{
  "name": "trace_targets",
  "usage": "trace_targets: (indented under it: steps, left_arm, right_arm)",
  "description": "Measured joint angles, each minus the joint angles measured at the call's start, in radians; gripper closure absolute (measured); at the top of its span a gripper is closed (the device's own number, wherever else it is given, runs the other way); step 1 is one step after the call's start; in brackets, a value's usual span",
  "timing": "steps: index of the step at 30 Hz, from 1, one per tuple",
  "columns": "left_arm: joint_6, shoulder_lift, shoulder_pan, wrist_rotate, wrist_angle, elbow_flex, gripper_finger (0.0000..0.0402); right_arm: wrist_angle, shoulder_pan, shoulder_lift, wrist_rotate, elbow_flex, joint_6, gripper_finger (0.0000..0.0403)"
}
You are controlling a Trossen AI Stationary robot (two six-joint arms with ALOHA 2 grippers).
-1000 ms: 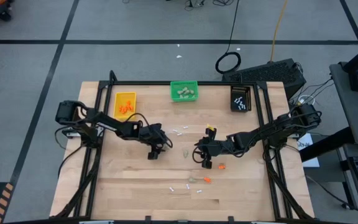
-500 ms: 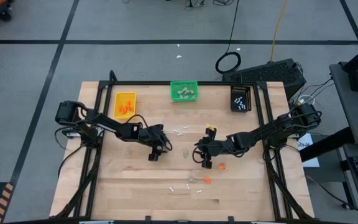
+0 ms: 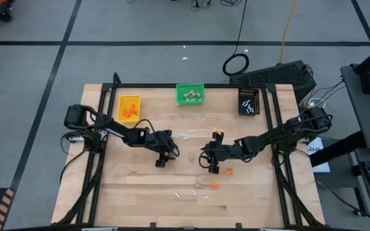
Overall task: Sort Halloween decoration
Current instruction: Put the gray skull toy into the green bin
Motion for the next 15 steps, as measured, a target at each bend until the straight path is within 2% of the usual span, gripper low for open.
trace_targets:
  steps: [9, 15]
  left_arm:
    - [-0.003, 0.001, 0.012, 0.016, -0.054, 0.002, 0.0195]
    - [-0.004, 0.002, 0.012, 0.016, -0.060, 0.001, 0.0203]
  right_arm:
    - [0.000, 0.000, 0.000, 0.000, 0.000, 0.000, 0.0266]
    - [0.000, 0.000, 0.000, 0.000, 0.000, 0.000, 0.0266]
